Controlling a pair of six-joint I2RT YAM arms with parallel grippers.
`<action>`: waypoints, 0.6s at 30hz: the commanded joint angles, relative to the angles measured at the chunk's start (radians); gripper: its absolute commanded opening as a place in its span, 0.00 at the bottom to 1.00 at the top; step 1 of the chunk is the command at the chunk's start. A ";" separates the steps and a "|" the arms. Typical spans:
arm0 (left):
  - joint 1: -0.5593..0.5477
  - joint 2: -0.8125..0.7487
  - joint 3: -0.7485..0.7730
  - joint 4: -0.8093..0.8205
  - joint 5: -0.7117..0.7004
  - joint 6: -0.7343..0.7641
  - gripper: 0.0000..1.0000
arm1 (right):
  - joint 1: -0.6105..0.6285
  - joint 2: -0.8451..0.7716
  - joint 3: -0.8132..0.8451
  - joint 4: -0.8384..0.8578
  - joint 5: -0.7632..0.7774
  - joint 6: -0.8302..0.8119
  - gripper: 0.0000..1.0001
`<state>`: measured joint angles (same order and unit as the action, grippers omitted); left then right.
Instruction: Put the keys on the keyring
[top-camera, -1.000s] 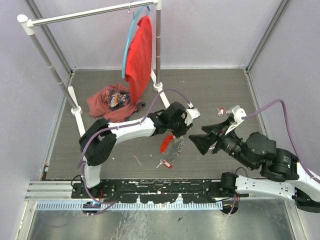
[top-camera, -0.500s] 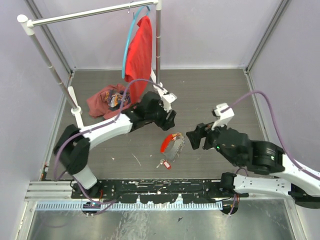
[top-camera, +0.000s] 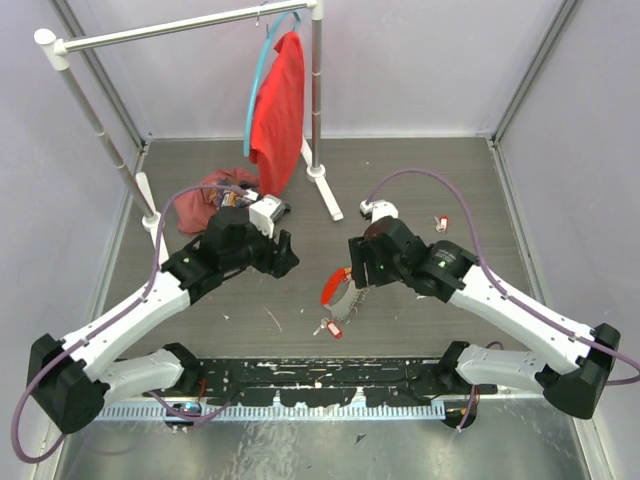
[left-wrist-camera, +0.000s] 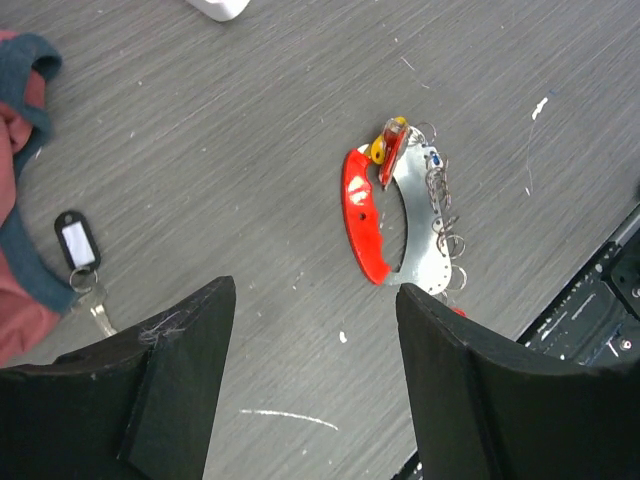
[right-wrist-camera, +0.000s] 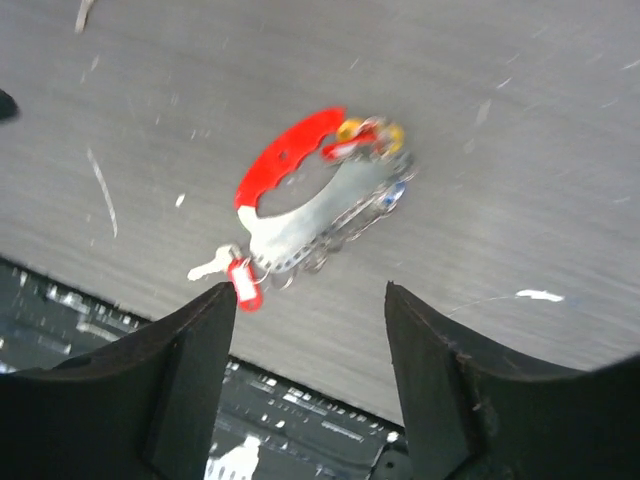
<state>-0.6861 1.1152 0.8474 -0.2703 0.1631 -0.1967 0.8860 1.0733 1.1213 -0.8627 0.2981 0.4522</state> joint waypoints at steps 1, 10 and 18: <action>0.004 -0.098 -0.042 -0.082 -0.048 -0.039 0.72 | -0.005 0.011 -0.120 0.126 -0.269 0.079 0.63; 0.004 -0.133 -0.067 -0.049 -0.040 -0.075 0.72 | 0.113 -0.133 -0.555 0.488 -0.137 0.585 0.48; 0.003 -0.123 -0.061 -0.043 -0.007 -0.078 0.71 | 0.192 -0.096 -0.691 0.633 0.003 0.757 0.45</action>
<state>-0.6857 0.9939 0.7918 -0.3340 0.1299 -0.2665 1.0733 0.9653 0.4553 -0.3847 0.2001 1.0737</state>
